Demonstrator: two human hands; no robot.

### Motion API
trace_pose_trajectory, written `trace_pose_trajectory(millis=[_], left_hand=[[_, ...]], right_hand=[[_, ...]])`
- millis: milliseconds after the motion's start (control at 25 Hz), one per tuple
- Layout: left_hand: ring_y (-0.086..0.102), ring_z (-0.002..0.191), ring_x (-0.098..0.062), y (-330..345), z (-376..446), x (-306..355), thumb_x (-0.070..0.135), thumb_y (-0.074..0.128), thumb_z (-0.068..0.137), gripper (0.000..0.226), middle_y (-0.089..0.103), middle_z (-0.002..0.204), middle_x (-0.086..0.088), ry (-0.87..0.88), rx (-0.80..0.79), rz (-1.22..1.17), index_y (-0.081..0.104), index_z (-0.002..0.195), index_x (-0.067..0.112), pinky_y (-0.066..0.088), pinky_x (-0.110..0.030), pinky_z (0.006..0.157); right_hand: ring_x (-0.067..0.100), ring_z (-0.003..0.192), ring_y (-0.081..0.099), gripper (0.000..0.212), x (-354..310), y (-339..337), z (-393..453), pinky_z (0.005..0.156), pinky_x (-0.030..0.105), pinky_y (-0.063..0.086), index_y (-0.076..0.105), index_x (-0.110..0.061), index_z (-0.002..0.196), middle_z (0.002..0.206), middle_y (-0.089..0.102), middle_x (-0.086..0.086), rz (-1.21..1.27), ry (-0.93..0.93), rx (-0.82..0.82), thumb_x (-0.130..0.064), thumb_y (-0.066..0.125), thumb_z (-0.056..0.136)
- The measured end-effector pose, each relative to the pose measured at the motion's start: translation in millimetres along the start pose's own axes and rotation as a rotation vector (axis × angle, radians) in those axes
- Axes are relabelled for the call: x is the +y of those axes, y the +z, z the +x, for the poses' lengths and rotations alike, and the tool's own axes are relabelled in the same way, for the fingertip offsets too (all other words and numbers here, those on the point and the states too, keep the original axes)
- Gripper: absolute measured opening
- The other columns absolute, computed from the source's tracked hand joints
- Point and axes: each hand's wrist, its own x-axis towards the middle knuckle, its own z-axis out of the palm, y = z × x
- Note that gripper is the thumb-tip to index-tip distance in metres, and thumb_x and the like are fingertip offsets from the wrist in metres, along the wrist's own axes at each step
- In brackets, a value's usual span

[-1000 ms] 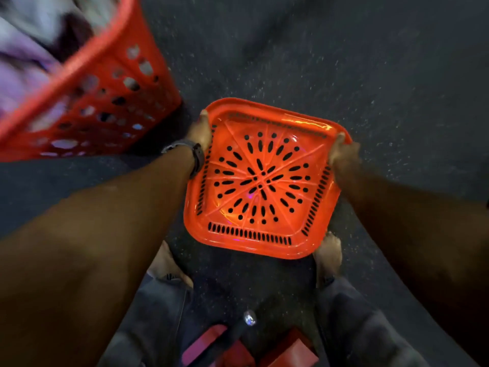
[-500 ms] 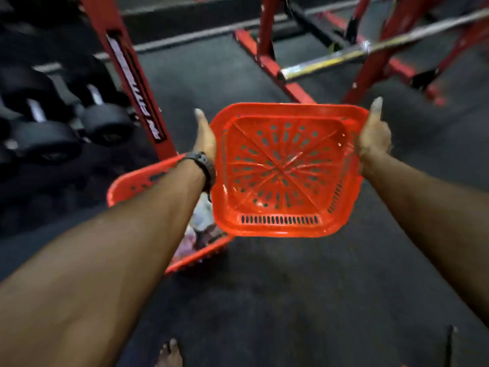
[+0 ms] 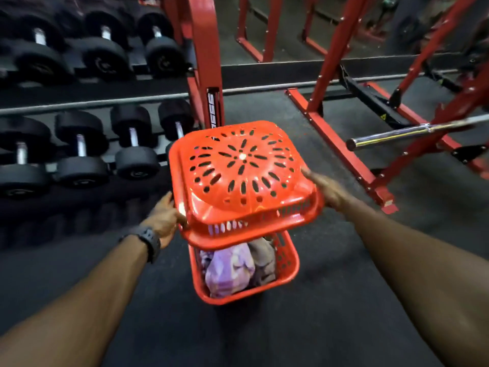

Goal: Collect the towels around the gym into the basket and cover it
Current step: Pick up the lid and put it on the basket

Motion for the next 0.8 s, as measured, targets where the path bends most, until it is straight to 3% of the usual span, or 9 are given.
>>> trace_pose_trajectory(millis=[80,120,200,280,360,440,520,640,800], left_hand=[[0.057,0.094,-0.026,0,-3,-48,-0.029,0.048,0.052,0.087,0.064,0.112,-0.013,0.013,0.039,0.102,0.051,0.131,0.005,0.048,-0.031,0.057],[0.057,0.095,-0.024,4,-6,-67,-0.020,0.051,0.046,0.089,0.064,0.113,-0.011,0.010,0.056,0.123,0.052,0.132,0.005,0.051,-0.031,0.062],[0.059,0.095,-0.022,12,-5,-102,-0.008,0.051,0.044,0.084,0.065,0.110,-0.011,0.002,0.078,0.135,0.055,0.127,0.005,0.051,-0.036,0.076],[0.063,0.098,-0.024,18,5,-132,-0.010,0.061,0.056,0.065,0.068,0.111,-0.015,-0.035,0.115,0.191,0.057,0.120,0.002,0.054,-0.041,0.084],[0.066,0.108,-0.032,25,24,-163,-0.012,0.065,0.078,0.046,0.069,0.119,-0.021,-0.088,0.191,0.261,0.060,0.123,-0.004,0.055,-0.047,0.093],[0.067,0.109,-0.029,33,43,-190,0.000,0.066,0.087,0.033,0.070,0.116,-0.017,-0.123,0.260,0.359,0.066,0.121,-0.002,0.054,-0.042,0.088],[0.066,0.109,-0.027,40,55,-207,0.010,0.066,0.091,0.030,0.070,0.115,-0.017,-0.174,0.304,0.403,0.069,0.120,0.000,0.051,-0.038,0.083],[0.063,0.119,-0.033,44,68,-234,0.012,0.063,0.094,0.033,0.067,0.125,-0.022,-0.198,0.312,0.421,0.067,0.124,0.001,0.050,-0.039,0.093],[0.061,0.123,-0.036,36,75,-247,0.021,0.066,0.092,0.040,0.065,0.128,-0.025,-0.215,0.291,0.438,0.065,0.125,-0.001,0.049,-0.046,0.102]], right_hand=[[-0.002,0.071,0.067,0.044,38,25,6,0.066,0.015,0.054,0.073,-0.006,0.112,0.101,0.071,0.007,-0.116,-0.009,0.036,-0.045,0.063,0.094],[-0.002,0.066,0.067,0.046,57,31,8,0.059,0.013,0.053,0.073,-0.006,0.113,0.099,0.072,0.005,-0.110,0.025,0.061,-0.045,0.068,0.090],[0.014,0.082,0.075,0.058,97,40,13,0.071,0.024,0.061,0.072,-0.009,0.118,0.104,0.076,0.005,-0.086,0.125,0.055,-0.052,0.076,0.080],[0.022,0.090,0.077,0.070,135,47,23,0.080,0.038,0.063,0.072,-0.011,0.119,0.105,0.079,0.006,-0.080,0.184,-0.007,-0.061,0.078,0.070],[0.019,0.090,0.077,0.075,171,55,39,0.083,0.038,0.062,0.073,-0.013,0.117,0.106,0.079,0.004,-0.121,0.184,-0.018,-0.067,0.076,0.066],[0.018,0.094,0.074,0.079,204,64,56,0.090,0.037,0.059,0.073,-0.013,0.120,0.109,0.077,0.003,-0.169,0.187,-0.024,-0.073,0.073,0.068],[0.025,0.103,0.072,0.099,224,73,66,0.096,0.044,0.057,0.072,-0.013,0.122,0.114,0.076,0.008,-0.155,0.240,-0.043,-0.085,0.071,0.054],[0.028,0.112,0.070,0.129,252,82,79,0.100,0.047,0.055,0.068,-0.015,0.128,0.122,0.073,0.009,-0.130,0.289,-0.088,-0.095,0.069,0.027],[0.028,0.123,0.064,0.133,251,86,85,0.107,0.046,0.050,0.060,-0.017,0.138,0.135,0.066,0.009,-0.182,0.272,-0.148,-0.095,0.068,0.031]])
